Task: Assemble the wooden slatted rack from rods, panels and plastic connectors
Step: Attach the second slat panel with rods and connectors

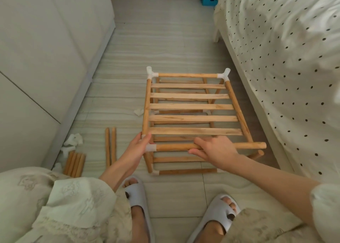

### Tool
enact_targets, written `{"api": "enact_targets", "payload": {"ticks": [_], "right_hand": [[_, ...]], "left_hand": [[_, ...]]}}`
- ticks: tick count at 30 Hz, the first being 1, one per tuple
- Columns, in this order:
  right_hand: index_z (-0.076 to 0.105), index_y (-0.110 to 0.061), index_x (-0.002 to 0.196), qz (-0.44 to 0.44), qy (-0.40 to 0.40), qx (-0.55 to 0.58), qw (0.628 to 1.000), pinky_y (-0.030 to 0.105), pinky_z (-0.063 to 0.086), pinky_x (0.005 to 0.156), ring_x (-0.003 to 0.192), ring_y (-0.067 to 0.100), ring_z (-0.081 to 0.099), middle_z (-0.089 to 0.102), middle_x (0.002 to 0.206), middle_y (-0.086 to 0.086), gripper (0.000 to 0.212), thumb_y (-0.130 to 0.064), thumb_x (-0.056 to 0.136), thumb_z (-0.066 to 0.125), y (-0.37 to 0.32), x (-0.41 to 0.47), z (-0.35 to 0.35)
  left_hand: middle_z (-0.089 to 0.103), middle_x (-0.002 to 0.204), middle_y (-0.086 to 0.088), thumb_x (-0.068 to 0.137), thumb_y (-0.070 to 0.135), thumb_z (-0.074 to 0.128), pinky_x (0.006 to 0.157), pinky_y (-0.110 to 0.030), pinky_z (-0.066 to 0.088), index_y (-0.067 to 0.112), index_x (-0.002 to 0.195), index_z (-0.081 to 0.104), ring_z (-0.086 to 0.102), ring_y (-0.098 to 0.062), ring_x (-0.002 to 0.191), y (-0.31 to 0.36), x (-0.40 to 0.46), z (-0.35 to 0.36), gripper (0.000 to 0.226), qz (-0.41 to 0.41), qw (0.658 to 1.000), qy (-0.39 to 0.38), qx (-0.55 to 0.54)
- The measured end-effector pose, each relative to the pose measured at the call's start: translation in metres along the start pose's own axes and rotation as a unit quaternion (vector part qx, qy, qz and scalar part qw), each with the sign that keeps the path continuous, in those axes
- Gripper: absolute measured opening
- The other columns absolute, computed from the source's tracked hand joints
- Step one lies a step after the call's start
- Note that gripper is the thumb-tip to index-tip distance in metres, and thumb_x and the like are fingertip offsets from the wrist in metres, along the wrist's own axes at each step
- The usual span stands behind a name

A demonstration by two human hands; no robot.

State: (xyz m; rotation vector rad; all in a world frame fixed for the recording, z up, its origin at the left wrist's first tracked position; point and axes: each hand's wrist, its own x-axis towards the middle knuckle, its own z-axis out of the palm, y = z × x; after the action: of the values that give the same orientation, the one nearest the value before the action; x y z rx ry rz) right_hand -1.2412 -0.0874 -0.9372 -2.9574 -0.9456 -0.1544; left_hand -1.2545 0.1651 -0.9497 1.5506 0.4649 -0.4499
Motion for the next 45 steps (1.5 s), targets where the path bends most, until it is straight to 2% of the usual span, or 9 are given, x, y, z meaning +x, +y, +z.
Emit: {"api": "enact_targets", "payload": {"ticks": [4, 9, 18, 21, 25, 32, 34, 39, 45], "right_hand": [[0.056, -0.022, 0.075, -0.018, -0.019, 0.02, 0.999, 0.023, 0.032, 0.034, 0.037, 0.016, 0.052, 0.055, 0.048, -0.005, 0.072, -0.067, 0.09, 0.003, -0.011, 0.007, 0.01], [0.056, -0.02, 0.101, -0.005, -0.112, 0.077, 0.991, 0.029, 0.038, 0.061, 0.068, 0.021, 0.056, 0.053, 0.07, -0.003, 0.057, -0.065, 0.09, 0.022, -0.014, 0.019, 0.002], [0.057, -0.021, 0.089, 0.039, -0.196, 0.145, 0.969, 0.028, 0.036, 0.063, 0.067, 0.015, 0.05, 0.052, 0.069, -0.006, 0.043, -0.058, 0.093, 0.035, -0.015, 0.025, -0.005], [0.053, -0.02, 0.082, 0.044, -0.219, 0.13, 0.966, 0.028, 0.038, 0.063, 0.069, 0.017, 0.052, 0.059, 0.075, 0.0, 0.043, -0.057, 0.094, 0.034, -0.021, 0.031, -0.008], [0.057, -0.017, 0.083, 0.02, -0.242, 0.08, 0.967, 0.029, 0.036, 0.064, 0.071, 0.019, 0.05, 0.055, 0.074, 0.001, 0.048, -0.053, 0.097, 0.03, -0.042, 0.057, -0.025], [0.062, -0.015, 0.103, 0.062, -0.106, 0.135, 0.983, 0.037, 0.046, 0.081, 0.099, 0.029, 0.059, 0.065, 0.104, 0.01, 0.032, -0.032, 0.1, 0.036, -0.052, 0.11, -0.038], [0.058, -0.017, 0.116, 0.064, -0.084, 0.138, 0.985, 0.039, 0.044, 0.09, 0.109, 0.031, 0.054, 0.062, 0.114, 0.011, 0.031, -0.033, 0.099, 0.037, -0.063, 0.136, -0.037], [0.042, -0.022, 0.139, 0.036, -0.089, 0.083, 0.992, 0.037, 0.018, 0.115, 0.139, 0.021, 0.026, 0.037, 0.148, 0.003, 0.042, -0.036, 0.1, 0.035, -0.103, 0.206, -0.02], [0.04, -0.024, 0.14, -0.005, -0.177, -0.007, 0.984, 0.057, -0.01, 0.111, 0.145, 0.019, 0.008, 0.032, 0.151, 0.002, 0.044, -0.04, 0.101, 0.027, -0.117, 0.259, 0.026]], "left_hand": [[0.058, 0.114, -0.009, 0.099, 0.023, 0.041, 0.108, -0.036, 0.033, 0.016, 0.126, 0.049, 0.05, -0.021, 0.116, -0.003, 0.002, -0.002, 0.029, 0.014, 1.0, -0.002, 0.011], [0.053, 0.128, -0.01, 0.098, 0.022, 0.042, 0.112, -0.039, 0.028, 0.02, 0.137, 0.039, 0.045, -0.019, 0.123, -0.003, 0.003, -0.009, 0.039, 0.006, 0.998, -0.03, 0.048], [0.049, 0.119, 0.017, 0.098, 0.025, 0.043, 0.107, -0.032, 0.029, 0.016, 0.133, 0.046, 0.044, -0.009, 0.117, 0.006, 0.0, -0.009, 0.037, 0.017, 0.995, -0.047, 0.089], [0.05, 0.132, -0.001, 0.099, 0.028, 0.041, 0.101, -0.032, 0.035, 0.021, 0.13, 0.041, 0.046, -0.015, 0.114, 0.018, -0.001, -0.009, 0.033, 0.029, 0.985, -0.03, 0.167], [0.042, 0.144, -0.012, 0.1, 0.038, 0.036, 0.103, -0.028, 0.032, 0.006, 0.143, 0.033, 0.042, -0.025, 0.13, 0.047, -0.001, -0.012, 0.054, 0.049, 0.902, -0.049, 0.426], [0.048, 0.14, -0.008, 0.099, 0.037, 0.04, 0.099, -0.023, 0.034, 0.013, 0.142, 0.037, 0.048, -0.023, 0.123, 0.126, 0.001, -0.091, 0.049, 0.097, 0.777, -0.057, 0.619], [0.052, 0.135, -0.007, 0.1, 0.031, 0.041, 0.094, -0.02, 0.035, 0.011, 0.138, 0.043, 0.051, -0.021, 0.12, 0.133, 0.004, -0.122, 0.043, 0.093, 0.794, -0.046, 0.6], [0.054, 0.123, -0.009, 0.102, 0.018, 0.035, 0.075, -0.028, 0.044, 0.008, 0.135, 0.044, 0.054, -0.022, 0.104, 0.086, 0.042, -0.194, 0.036, 0.053, 0.929, 0.042, 0.363], [0.044, 0.138, -0.023, 0.093, -0.006, 0.037, 0.102, -0.036, 0.035, 0.001, 0.137, 0.042, 0.043, -0.036, 0.127, -0.035, 0.124, -0.252, 0.045, -0.041, 0.91, 0.195, 0.363]]}}
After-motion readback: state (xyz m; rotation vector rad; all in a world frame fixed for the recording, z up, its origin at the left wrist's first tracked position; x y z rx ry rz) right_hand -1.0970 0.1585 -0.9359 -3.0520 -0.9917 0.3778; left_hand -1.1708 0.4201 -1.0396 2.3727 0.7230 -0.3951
